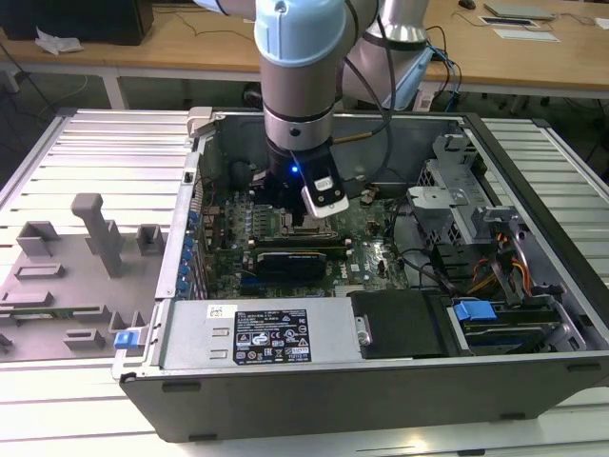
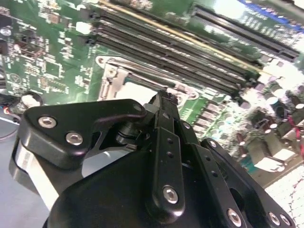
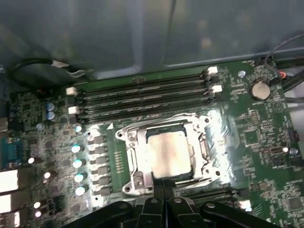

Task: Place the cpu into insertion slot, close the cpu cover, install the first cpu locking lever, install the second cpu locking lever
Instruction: 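Install the second cpu locking lever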

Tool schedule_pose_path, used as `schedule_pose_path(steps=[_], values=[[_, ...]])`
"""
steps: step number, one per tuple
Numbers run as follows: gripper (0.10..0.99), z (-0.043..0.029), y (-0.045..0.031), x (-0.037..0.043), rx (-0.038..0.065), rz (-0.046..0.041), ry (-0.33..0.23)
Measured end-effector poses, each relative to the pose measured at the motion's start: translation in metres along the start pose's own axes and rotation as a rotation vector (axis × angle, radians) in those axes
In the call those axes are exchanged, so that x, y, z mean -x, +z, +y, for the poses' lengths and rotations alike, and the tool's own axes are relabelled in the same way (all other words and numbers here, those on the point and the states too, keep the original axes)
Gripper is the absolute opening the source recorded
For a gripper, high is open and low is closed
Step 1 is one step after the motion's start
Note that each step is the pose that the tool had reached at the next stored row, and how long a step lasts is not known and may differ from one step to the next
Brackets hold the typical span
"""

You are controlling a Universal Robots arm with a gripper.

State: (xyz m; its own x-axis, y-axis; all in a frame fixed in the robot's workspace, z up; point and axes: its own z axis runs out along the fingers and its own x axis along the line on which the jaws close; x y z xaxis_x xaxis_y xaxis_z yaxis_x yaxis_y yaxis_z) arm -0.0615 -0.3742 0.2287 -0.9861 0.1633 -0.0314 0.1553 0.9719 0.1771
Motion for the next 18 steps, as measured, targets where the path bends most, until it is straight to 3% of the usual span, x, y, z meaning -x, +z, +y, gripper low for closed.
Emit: schedule_pose_path(steps=[5,8,9,12,18], values=[[0.106,0.0145,0.0028,0.0037,-0.004,-0.0008,0.000],[0.106,0.0215,0.0040,0.0041,-0.029,-0.0047,-0.002],[0.106,0.0231,0.0043,0.0042,-0.033,-0.0052,-0.002],[0.106,0.0269,0.0050,0.0053,-0.036,-0.0057,-0.002],[0.106,0.0270,0.0050,0.0052,-0.037,-0.0058,-0.002]])
